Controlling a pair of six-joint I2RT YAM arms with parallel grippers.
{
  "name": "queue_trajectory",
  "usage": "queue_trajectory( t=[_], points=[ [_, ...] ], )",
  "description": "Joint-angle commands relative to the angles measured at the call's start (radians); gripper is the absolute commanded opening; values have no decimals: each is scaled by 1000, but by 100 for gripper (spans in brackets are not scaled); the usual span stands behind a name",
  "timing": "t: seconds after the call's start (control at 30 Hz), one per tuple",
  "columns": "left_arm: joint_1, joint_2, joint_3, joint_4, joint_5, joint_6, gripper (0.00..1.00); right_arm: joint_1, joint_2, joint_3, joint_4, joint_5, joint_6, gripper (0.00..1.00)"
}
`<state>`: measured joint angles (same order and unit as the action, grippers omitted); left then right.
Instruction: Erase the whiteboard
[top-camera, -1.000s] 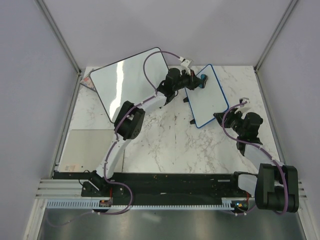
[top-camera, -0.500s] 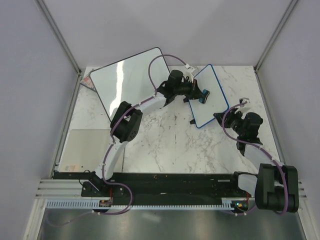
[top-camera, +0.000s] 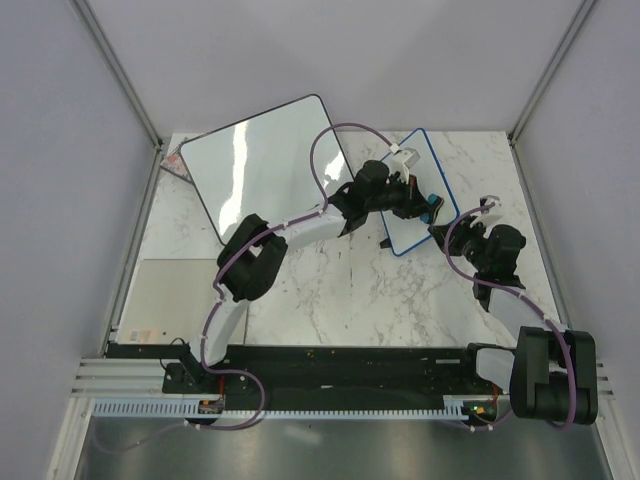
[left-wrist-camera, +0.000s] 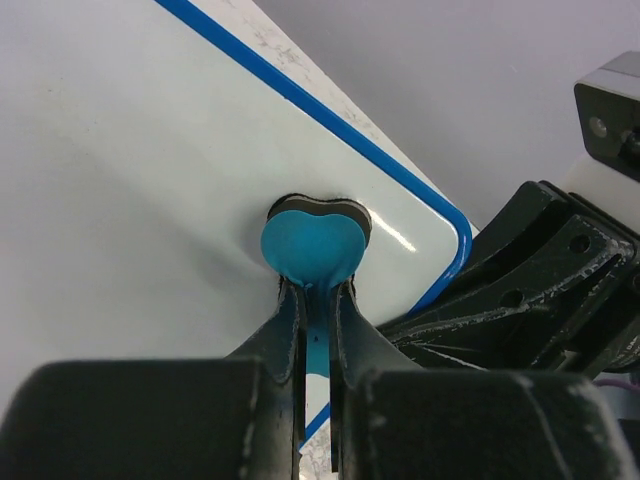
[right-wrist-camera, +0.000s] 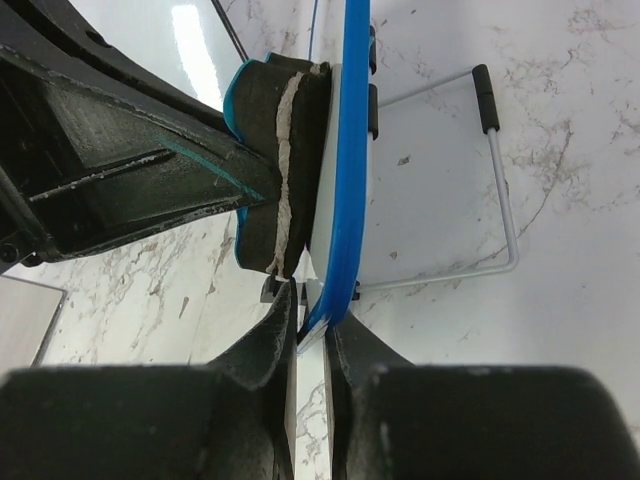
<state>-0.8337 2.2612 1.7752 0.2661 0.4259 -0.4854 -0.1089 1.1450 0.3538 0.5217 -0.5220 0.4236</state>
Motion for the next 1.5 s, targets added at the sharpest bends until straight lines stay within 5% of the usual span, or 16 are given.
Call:
queue_trajectory(
  t=[0.0, 0.37, 0.7, 1.1, 1.47],
  points=[
    [-28, -17, 6, 117, -52, -84, 2, 25, 19, -24, -72, -56, -80, 0],
    [-42, -37, -28, 185, -413, 57, 2, 26, 16, -27, -72, -56, -80, 0],
    [-18, -55, -40, 176, -503, 211, 2, 28, 18, -26, -75, -53, -80, 0],
    [79, -423, -465, 220, -731, 257, 2, 34, -8, -1, -120, -85, -51, 0],
    [79, -623, -655, 217, -797, 298, 2, 35, 4, 40, -275, -82, -22, 0]
  ],
)
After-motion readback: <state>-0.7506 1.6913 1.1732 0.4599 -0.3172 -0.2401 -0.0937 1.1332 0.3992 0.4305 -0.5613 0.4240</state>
